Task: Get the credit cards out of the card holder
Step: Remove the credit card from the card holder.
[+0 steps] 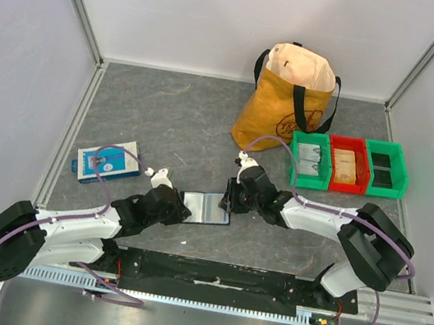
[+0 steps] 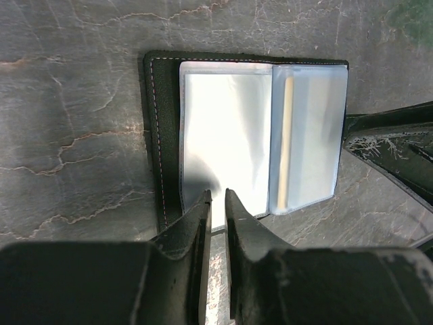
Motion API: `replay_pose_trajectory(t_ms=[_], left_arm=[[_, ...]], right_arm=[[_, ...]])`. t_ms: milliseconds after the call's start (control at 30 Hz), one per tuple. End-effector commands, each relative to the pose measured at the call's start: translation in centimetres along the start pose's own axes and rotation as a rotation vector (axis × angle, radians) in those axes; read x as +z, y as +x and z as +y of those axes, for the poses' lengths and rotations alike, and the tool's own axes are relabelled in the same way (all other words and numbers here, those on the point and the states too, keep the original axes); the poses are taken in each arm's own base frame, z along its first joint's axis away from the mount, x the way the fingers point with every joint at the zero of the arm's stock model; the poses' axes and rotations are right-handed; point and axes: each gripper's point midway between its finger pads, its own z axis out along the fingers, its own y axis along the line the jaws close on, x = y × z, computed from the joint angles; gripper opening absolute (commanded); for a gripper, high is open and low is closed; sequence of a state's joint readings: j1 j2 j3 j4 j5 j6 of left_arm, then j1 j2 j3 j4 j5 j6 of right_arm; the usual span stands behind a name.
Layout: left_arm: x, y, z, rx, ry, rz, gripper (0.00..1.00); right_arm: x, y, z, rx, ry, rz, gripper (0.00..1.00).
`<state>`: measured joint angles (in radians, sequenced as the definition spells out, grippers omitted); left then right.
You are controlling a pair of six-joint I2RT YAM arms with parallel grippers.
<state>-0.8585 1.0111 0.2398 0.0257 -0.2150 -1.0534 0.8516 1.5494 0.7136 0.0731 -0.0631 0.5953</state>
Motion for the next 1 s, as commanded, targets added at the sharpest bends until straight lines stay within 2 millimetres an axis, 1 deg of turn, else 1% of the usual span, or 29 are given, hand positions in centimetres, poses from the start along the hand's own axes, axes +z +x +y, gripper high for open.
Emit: replay_pose_trajectory(t_ms=[0, 533, 967], left_arm=[[0.2, 0.1, 0.5, -0.021, -0.014, -0.002, 0.19], [0.2, 0.1, 0.1, -0.020, 0.001, 0.006, 0.18], [0.3, 0.3, -0.1, -0.015, 0.004, 0.015, 0.18]], right_arm=[[0.2, 0.0, 0.2, 0.008, -0.010, -0.003, 0.36], [0.6, 0.5, 1.0, 0.005, -0.052, 0.026, 0.36], [-0.5, -0.9, 2.7, -0.009, -0.106, -0.003, 0.30]])
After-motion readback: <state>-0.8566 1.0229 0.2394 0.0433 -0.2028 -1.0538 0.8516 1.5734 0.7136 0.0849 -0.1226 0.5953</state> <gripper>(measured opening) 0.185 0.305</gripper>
